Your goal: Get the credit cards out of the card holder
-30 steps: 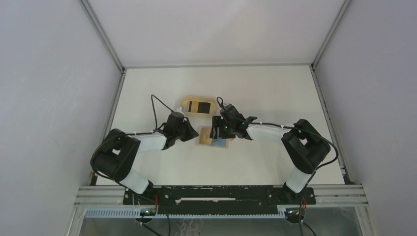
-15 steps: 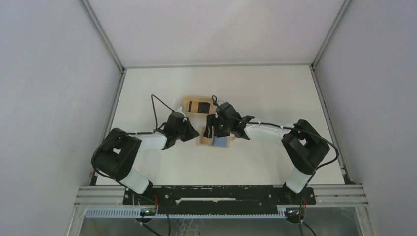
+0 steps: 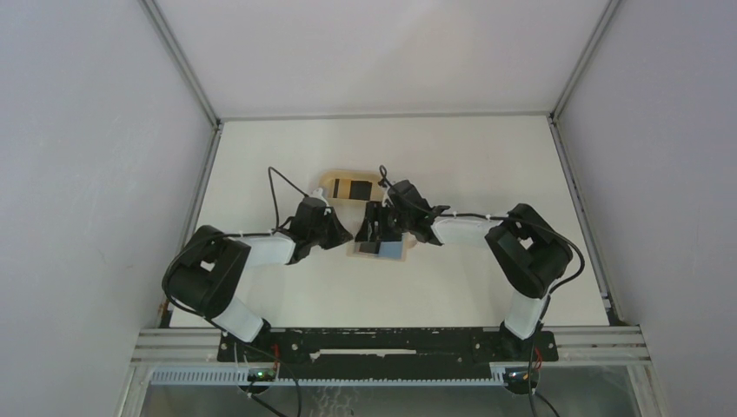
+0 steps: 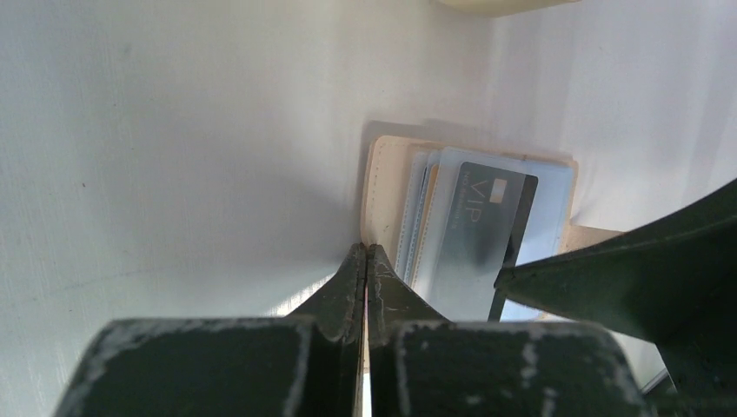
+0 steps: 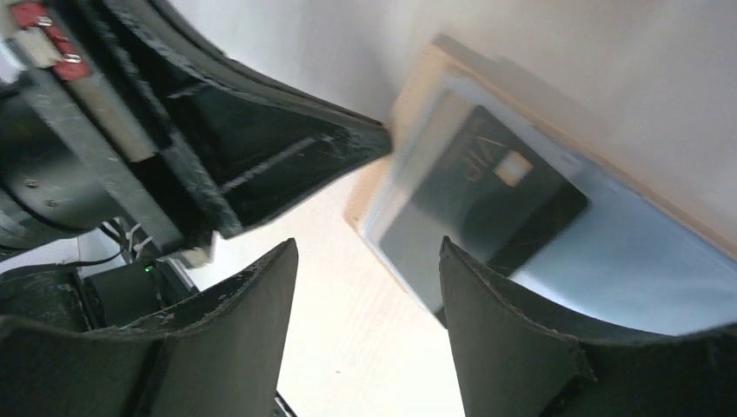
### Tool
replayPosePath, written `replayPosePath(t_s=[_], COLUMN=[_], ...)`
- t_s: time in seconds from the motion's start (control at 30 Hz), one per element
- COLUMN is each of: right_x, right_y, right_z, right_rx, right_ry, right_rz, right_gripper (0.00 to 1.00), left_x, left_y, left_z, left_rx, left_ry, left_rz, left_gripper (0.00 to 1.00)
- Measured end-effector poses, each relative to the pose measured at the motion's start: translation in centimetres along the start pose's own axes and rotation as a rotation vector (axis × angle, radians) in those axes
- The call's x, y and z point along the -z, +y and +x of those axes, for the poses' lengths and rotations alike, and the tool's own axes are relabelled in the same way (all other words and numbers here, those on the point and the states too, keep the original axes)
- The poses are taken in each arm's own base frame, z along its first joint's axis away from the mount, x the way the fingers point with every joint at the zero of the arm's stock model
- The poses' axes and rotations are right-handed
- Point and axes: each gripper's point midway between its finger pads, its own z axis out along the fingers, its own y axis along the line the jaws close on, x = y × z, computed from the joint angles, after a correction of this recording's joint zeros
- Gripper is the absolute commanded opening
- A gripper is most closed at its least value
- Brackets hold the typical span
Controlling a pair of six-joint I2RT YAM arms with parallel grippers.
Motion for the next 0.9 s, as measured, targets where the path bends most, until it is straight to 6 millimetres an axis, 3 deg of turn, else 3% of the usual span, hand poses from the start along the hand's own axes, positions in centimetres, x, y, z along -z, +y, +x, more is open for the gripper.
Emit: replayPosePath(t_s=[0.2,0.33,0.53,0.9], right_x=[0.9,1.6,1.4,0.5], right_y=[-4.0,-4.8,-4.2,-2.5], right_z=[0.7,-0.1,-0.7,0.1], right_rx=[-0.097,-0.127,-0.14,-0.208], right_ry=[-0.043,-0.09,-0.107,-0.056], right_rz=[0.049,0.049,0.007,-0.1], right_gripper=[0.7,0.7,0.69,0.69], left_x=[0.0,0.0,-0.1,-0.1], left_y=[0.0,0.0,0.0,-0.1], left_z=[0.0,0.0,0.0,0.0], left_rx=[0.0,0.0,0.0,0.0], left_ry=[0.0,0.001,0.0,0.0], left_rz=[0.0,0.0,0.003,0.006], left_gripper=[0.0,0.0,0.0,0.0])
